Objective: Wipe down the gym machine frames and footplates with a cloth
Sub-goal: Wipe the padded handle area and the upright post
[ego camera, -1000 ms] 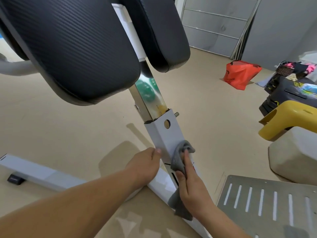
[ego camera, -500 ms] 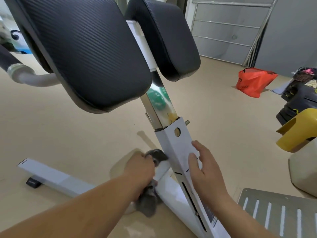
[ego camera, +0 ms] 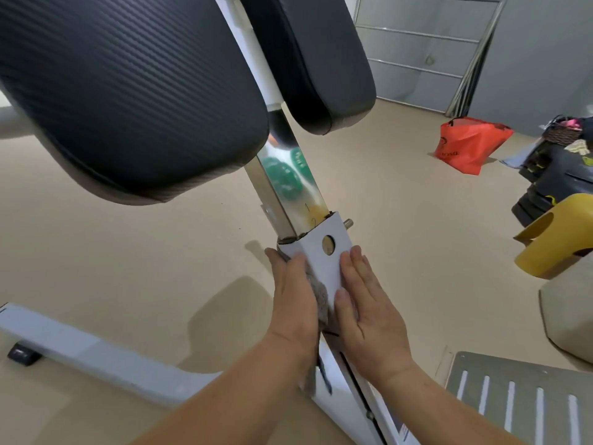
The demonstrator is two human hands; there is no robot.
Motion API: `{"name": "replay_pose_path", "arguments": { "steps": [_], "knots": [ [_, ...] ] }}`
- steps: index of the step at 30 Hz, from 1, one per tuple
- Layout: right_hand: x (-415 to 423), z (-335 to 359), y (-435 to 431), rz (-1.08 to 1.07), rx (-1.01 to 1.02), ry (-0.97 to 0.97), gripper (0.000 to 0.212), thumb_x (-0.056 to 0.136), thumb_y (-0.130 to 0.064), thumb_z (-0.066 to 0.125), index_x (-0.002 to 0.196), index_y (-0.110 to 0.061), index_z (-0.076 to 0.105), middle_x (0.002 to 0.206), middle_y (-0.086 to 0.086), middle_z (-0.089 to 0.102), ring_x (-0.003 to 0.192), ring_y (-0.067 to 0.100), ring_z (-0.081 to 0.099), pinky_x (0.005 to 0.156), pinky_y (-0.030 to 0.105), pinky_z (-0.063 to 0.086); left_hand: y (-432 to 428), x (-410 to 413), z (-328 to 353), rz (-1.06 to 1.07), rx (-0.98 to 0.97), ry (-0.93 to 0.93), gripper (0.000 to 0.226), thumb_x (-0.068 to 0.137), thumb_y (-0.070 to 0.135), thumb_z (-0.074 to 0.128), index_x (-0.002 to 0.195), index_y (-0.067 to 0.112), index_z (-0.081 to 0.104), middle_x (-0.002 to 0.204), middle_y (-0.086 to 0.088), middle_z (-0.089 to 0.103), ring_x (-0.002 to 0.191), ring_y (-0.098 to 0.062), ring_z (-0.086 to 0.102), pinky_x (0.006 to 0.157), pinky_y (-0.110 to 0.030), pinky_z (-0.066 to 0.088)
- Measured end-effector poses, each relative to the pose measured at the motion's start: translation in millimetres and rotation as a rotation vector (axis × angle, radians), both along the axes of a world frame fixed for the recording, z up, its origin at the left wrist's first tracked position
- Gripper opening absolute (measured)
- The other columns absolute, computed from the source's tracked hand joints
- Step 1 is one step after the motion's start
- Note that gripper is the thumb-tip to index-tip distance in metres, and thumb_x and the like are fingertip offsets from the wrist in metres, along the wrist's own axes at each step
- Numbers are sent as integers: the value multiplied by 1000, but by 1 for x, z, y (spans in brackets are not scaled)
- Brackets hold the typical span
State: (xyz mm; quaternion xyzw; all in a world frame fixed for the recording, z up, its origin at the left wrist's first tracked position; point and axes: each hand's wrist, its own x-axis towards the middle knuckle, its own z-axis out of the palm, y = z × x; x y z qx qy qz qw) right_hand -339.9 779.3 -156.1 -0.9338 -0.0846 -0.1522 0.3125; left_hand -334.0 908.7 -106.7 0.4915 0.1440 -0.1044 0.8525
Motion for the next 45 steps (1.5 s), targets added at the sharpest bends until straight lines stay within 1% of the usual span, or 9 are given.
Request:
{"name": "replay_pose_path", "arguments": {
  "steps": [2,4,9,13,16,22,29,38,45],
  "knots": [
    [-1,4,-3,22,22,-9,55,102,-44,31,155,-52,19,161,-37,3,150,-14,3,111,0,9,5,-7,1,-79,-13,-31,53,91,34,51,144,34,54,122,-3,74,112,-28,71,101,-52,54],
    [0,6,-5,37,36,6,52,104,-43,34,154,-53,21,160,-38,5,149,-15,5,113,4,14,10,-10,-4,-112,199,-95,89,79,14,52,150,60,25,131,8,68,114,-24,68,98,-51,57],
    [-1,10,-7,57,37,23,53,106,-36,42,153,-55,24,161,-38,6,148,-17,6,118,19,25,19,-17,-10,1,556,-280,98,91,-1,45,152,65,5,140,30,55,120,3,59,102,-32,54],
    [0,8,-4,58,22,13,54,106,-35,42,150,-59,19,161,-38,3,148,-18,2,119,21,25,25,-27,-20,218,795,-419,91,96,11,64,154,60,15,160,39,16,143,20,19,121,-26,30],
    [1,4,-3,46,3,1,53,107,-38,38,150,-59,16,161,-40,0,147,-19,0,118,20,25,25,-25,-29,237,795,-426,68,99,23,64,145,62,32,151,37,37,138,17,34,118,-27,37],
    [11,-27,-8,65,-84,-152,57,109,-43,19,164,-28,13,172,-15,3,158,8,5,127,29,17,-3,-12,-40,196,1141,-290,71,85,69,-7,145,45,-36,155,30,-38,146,0,-36,125,-40,-16],
    [22,-42,-10,111,-59,-161,59,109,-40,16,165,-24,4,173,-5,-3,159,19,0,127,37,7,-34,-3,-44,391,654,-492,73,105,50,31,162,33,-12,168,24,-9,153,7,-3,128,-30,9],
    [-23,-53,-39,42,-23,234,65,89,-81,0,146,-63,-26,156,-34,-36,148,-7,-26,126,29,-3,-48,-21,-69,320,637,-500,77,103,49,34,161,32,-15,163,33,-16,151,10,-8,128,-32,8],
    [-23,-67,-41,13,24,185,61,94,-75,0,149,-61,-21,161,-30,-29,152,-2,-21,124,29,-1,-46,-7,-66,434,687,-642,72,107,28,40,163,26,-6,169,19,-5,156,-3,-2,127,-31,9]
  ]
}}
